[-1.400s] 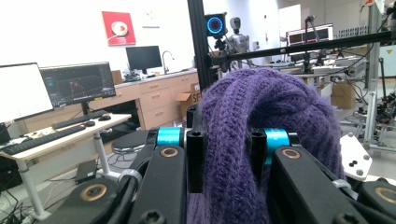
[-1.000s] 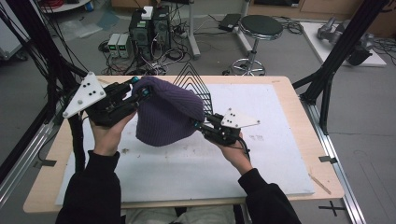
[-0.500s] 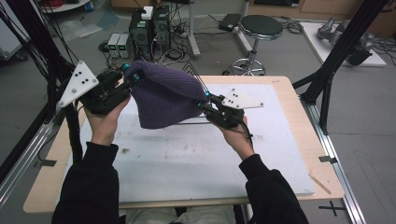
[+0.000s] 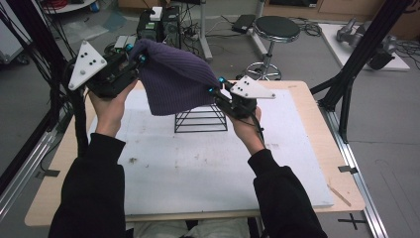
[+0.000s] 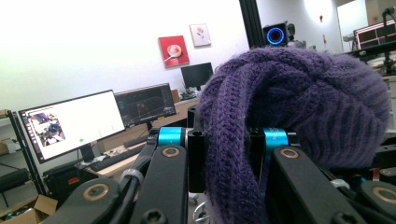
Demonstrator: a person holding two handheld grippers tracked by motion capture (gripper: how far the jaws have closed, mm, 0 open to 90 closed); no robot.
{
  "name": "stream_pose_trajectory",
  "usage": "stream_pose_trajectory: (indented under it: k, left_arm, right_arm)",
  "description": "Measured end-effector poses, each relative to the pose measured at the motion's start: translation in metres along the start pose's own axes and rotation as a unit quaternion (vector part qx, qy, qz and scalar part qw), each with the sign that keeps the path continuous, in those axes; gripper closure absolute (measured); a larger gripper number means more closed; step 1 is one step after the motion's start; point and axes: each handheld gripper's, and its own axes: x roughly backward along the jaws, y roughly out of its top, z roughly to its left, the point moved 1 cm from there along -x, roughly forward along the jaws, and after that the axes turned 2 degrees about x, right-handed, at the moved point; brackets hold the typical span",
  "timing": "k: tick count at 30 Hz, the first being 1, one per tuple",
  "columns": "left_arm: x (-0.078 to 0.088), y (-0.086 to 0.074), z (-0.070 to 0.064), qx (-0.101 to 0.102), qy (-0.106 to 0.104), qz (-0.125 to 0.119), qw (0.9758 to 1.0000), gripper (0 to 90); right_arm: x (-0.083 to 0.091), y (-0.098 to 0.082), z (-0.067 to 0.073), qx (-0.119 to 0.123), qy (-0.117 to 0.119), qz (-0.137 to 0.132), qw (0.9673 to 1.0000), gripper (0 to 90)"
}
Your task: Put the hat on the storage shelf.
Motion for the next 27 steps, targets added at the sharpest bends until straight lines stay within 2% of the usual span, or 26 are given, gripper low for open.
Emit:
stream_pose_trajectory:
  k: [2,4,5,9,12,15,17,20,25,27]
  left_arm:
    - [-0.005,0.002,0.002,0.001,0.000,-0.002,1.0000,77.4]
    - [-0.010,0.003,0.004,0.003,-0.001,-0.004,1.0000,77.4]
    - [-0.013,0.004,0.005,0.005,0.001,-0.005,1.0000,77.4]
    - [-0.022,0.006,0.011,0.024,0.008,-0.015,0.9996,77.4]
    - [-0.030,0.007,0.017,0.041,0.016,-0.024,0.9987,77.2]
    - [-0.037,0.007,0.020,0.034,0.025,-0.021,0.9989,77.0]
    - [-0.042,0.006,0.021,0.039,0.026,-0.026,0.9986,77.0]
    - [-0.048,0.002,0.022,0.035,0.027,-0.031,0.9986,77.0]
    - [-0.056,-0.007,0.024,0.043,0.024,-0.019,0.9986,76.9]
    - [-0.058,-0.010,0.022,0.041,0.024,-0.018,0.9987,76.9]
  right_arm:
    - [-0.002,0.004,-0.005,0.008,-0.020,-0.007,0.9997,78.0]
    - [-0.003,0.005,-0.006,0.005,-0.025,-0.010,0.9996,77.7]
    - [-0.005,0.007,-0.009,0.008,-0.038,-0.009,0.9992,76.5]
    - [-0.009,0.012,-0.013,0.006,-0.051,-0.009,0.9986,75.0]
    - [-0.014,0.017,-0.016,-0.005,-0.062,-0.019,0.9979,75.3]
    - [-0.021,0.018,-0.019,0.000,-0.079,-0.016,0.9968,75.7]
    - [-0.023,0.018,-0.020,0.000,-0.081,-0.015,0.9966,76.0]
    - [-0.026,0.015,-0.023,-0.004,-0.091,-0.013,0.9958,76.4]
    - [-0.025,0.013,-0.029,-0.005,-0.097,-0.008,0.9952,76.4]
    - [-0.024,0.011,-0.032,-0.014,-0.100,-0.003,0.9949,76.4]
